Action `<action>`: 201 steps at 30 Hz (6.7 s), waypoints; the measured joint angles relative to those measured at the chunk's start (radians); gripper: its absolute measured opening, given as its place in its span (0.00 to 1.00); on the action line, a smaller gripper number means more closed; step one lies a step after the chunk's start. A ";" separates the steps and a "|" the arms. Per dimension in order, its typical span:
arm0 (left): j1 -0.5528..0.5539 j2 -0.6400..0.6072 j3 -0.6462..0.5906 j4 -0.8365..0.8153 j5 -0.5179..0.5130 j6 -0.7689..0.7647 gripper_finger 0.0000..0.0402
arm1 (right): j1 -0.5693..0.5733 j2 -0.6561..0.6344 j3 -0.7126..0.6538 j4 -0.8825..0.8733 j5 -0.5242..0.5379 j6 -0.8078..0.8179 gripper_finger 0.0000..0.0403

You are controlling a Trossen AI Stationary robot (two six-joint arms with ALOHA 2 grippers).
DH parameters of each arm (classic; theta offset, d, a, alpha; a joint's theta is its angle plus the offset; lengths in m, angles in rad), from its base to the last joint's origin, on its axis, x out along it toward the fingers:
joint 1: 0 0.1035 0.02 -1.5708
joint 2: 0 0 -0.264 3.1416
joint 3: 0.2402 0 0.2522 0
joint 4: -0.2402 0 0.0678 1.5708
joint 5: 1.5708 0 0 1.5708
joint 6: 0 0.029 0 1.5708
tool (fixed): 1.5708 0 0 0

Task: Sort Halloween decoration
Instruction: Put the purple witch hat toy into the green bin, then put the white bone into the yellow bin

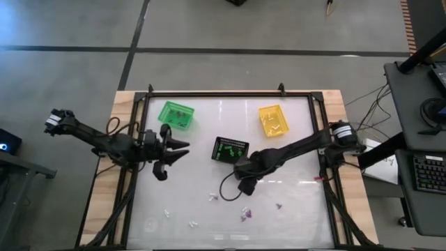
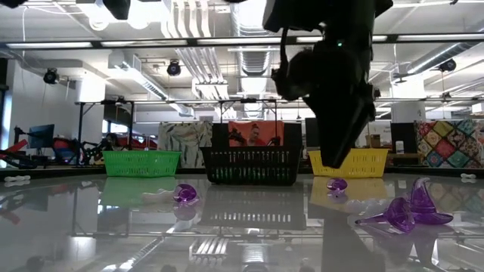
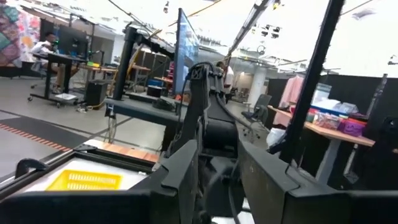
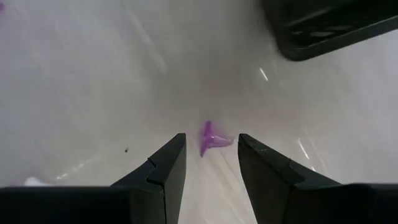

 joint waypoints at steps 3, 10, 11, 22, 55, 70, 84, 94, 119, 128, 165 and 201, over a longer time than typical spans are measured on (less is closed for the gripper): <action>-0.001 -0.014 0.000 -0.004 0.019 0.000 0.25 | 0.010 0.036 0.018 -0.006 0.000 0.008 0.34; -0.001 -0.027 0.000 -0.019 0.022 0.000 0.25 | 0.020 0.084 0.025 -0.011 0.041 0.036 0.34; -0.001 -0.027 0.000 -0.021 0.022 0.000 0.25 | 0.020 0.087 0.025 -0.009 0.056 0.036 0.34; -0.001 -0.026 -0.001 -0.024 0.022 0.001 0.25 | 0.019 0.091 0.025 -0.009 0.076 0.036 0.24; -0.002 -0.154 -0.002 -0.078 0.022 0.091 0.25 | -0.103 -0.111 0.024 0.749 -0.061 -0.413 0.02; -0.002 -0.256 -0.002 -0.171 0.015 0.123 0.25 | -0.398 0.136 0.143 1.266 -0.042 -0.637 0.02; -0.002 -0.290 -0.002 -0.194 0.014 0.132 0.25 | -0.472 0.447 0.475 1.205 -0.024 -0.618 0.02; -0.002 -0.300 -0.002 -0.227 0.014 0.132 0.25 | -0.486 0.557 0.692 0.944 0.003 -0.619 0.02; -0.002 -0.302 -0.002 -0.344 0.014 0.056 0.25 | -0.446 0.452 0.731 0.643 -0.052 -0.614 0.30; -0.006 -0.288 -0.002 -0.484 0.029 -0.062 0.25 | -0.346 0.263 0.711 0.149 -0.053 -0.693 0.28; -0.172 0.657 0.235 -0.532 0.144 -0.295 0.25 | 0.086 -0.363 0.098 -0.140 0.004 -0.299 0.27; -0.250 1.047 0.459 -0.701 -0.086 -0.480 0.25 | 0.166 -0.450 -0.037 -0.110 0.077 -0.142 0.27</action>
